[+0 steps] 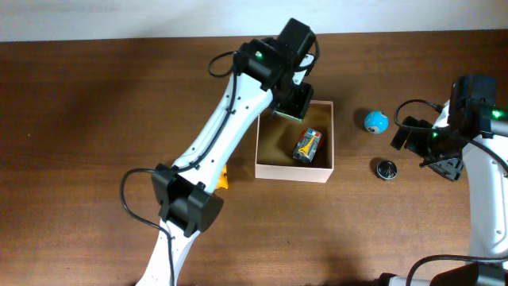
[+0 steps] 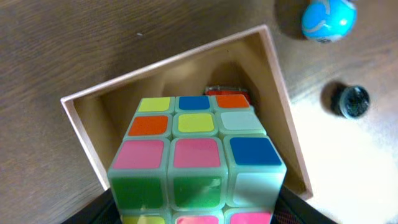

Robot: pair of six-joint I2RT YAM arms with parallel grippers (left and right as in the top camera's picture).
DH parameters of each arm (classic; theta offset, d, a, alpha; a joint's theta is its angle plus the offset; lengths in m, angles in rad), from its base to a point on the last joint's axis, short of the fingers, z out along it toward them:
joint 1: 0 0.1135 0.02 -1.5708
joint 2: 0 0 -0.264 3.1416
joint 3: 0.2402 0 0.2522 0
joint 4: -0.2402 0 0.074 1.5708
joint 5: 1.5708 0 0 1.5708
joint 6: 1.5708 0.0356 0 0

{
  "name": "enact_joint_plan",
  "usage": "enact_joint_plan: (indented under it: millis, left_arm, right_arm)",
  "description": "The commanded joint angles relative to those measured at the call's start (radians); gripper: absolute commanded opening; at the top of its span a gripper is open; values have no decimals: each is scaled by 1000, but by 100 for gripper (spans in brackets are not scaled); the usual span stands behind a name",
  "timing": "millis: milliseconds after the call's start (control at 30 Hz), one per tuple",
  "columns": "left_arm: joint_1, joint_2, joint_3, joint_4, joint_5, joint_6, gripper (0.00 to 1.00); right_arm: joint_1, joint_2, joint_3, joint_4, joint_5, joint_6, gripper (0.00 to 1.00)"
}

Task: Pack container
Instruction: 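Lower the Rubik's cube into the box with the left gripper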

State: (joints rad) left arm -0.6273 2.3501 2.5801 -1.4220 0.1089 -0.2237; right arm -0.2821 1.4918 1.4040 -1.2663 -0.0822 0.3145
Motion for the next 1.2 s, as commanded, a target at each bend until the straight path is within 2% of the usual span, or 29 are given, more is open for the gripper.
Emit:
enact_joint_plan:
  millis: [0,100,267,400,533,567,633,733,967,1100,1167]
  left_arm:
    - [5,67,8,10,-63,-79,48]
    - [5,111,8,15,-65,-88,41]
    - [5,161,7,9,-95,-125,41]
    - [6,171,7,8,-198,-174,41]
    - [6,171,7,8,-208,-188,42]
    - [6,171,7,9,-208,-188,44]
    - [6,171,7,10,-209,-188,68]
    - [6,171,7,9,-211,-188,75]
    - [5,169,7,8,-206,-187,73]
    - [5,151,8,-24,-134,-187,72]
    - [5,132,9,-53,-91,-180,64]
  right_arm:
    - [-7,2,-5,-3,16,5,99]
    - [-7,2,-5,-3,16,5,99]
    - [-7,2,-5,-3,16,5,99]
    - [-7,2,-5,-6,16,5,99]
    - [-7,2,-5,-10,16,5,99]
    - [-7,2,-5,-10,16,5,99]
    - [-7,2,-5,-10,16,5,99]
    - [-7,2,-5,-11,16,5,99]
    - [-7,2,-5,-14,16,5,99]
    - [-7,2,-5,-14,16,5,99]
    - [-7,2,-5,-13,16,5,99]
